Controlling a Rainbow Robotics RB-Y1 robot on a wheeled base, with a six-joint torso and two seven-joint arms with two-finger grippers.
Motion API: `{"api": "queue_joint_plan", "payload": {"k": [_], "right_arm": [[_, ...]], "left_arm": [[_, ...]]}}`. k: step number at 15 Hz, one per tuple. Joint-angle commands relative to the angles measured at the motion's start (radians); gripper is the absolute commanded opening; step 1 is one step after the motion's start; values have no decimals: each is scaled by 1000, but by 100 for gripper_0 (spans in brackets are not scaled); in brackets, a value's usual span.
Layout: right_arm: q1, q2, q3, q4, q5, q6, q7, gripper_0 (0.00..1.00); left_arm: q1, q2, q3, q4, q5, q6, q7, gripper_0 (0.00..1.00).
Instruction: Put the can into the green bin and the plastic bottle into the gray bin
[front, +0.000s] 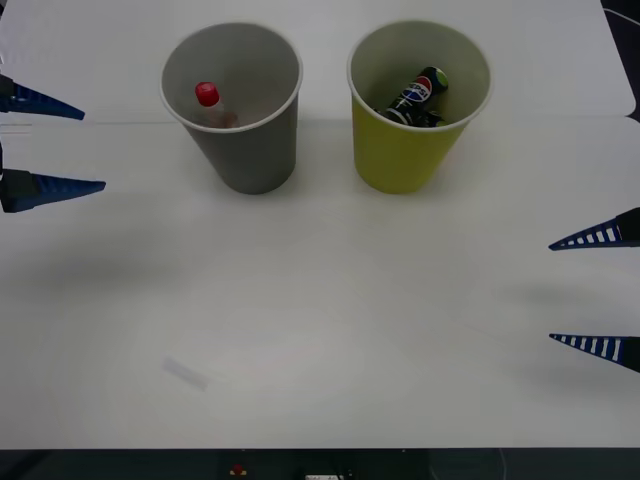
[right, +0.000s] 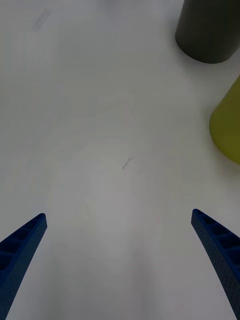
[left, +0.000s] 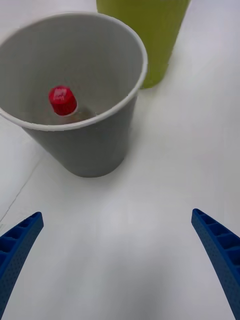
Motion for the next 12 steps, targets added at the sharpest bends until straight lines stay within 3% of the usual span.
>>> {"api": "queue_joint_plan", "payload": {"k": [1, 7, 12], "right_arm": [[0, 0, 0, 0, 0, 0, 0, 100], [0, 0, 0, 0, 0, 0, 0, 100], [0, 0, 0, 0, 0, 0, 0, 100]], "left_arm": [[85, 44, 0, -2, 73, -1, -135, 100], [284, 114, 37, -55, 165, -1, -377, 100], [459, 181, 72, -83, 279, -1, -451, 100]]}}
